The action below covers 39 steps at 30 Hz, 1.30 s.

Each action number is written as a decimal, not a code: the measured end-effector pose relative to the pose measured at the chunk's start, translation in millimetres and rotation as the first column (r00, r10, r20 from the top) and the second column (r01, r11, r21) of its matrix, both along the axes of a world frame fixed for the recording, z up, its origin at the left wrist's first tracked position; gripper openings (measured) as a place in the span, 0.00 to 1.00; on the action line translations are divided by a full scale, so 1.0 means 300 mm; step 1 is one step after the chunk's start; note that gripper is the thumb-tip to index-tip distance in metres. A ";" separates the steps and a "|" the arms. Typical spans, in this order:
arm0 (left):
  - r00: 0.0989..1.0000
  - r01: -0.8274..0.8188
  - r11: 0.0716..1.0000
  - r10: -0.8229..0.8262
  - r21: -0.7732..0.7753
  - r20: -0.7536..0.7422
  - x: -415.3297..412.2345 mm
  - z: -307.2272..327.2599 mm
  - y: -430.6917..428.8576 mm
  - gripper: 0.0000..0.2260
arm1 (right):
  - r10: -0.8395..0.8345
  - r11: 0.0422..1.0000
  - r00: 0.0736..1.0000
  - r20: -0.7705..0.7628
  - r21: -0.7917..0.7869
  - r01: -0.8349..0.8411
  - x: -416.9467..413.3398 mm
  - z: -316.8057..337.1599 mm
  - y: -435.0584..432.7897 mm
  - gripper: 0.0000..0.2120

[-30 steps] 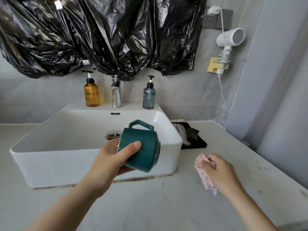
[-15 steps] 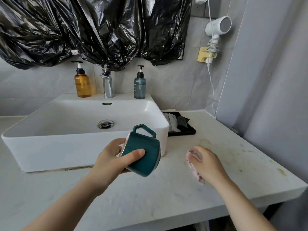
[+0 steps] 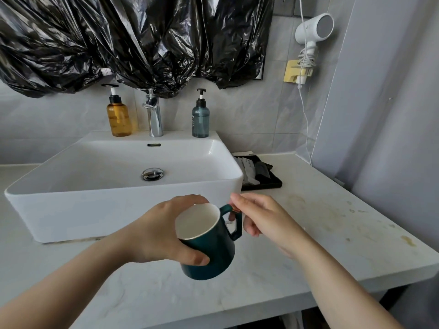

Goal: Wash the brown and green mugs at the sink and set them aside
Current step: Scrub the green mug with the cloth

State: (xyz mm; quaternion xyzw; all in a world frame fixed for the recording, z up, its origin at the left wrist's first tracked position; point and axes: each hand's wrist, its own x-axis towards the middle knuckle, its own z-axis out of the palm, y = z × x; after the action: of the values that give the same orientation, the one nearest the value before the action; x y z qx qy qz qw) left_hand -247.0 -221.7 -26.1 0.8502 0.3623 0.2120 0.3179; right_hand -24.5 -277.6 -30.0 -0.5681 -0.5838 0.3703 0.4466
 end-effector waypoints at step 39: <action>0.376 -0.790 0.512 0.840 -0.338 0.393 -0.486 -0.175 -0.581 0.05 | 0.466 0.865 0.815 -0.345 -0.016 -0.501 -0.408 -0.052 -0.135 0.15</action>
State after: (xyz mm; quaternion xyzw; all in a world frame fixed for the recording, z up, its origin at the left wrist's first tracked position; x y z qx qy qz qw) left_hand -392.8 -395.9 -78.6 0.4546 0.6439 0.5402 0.2948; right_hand -146.9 -318.1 -45.5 -0.3539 -0.6052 0.5916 0.3980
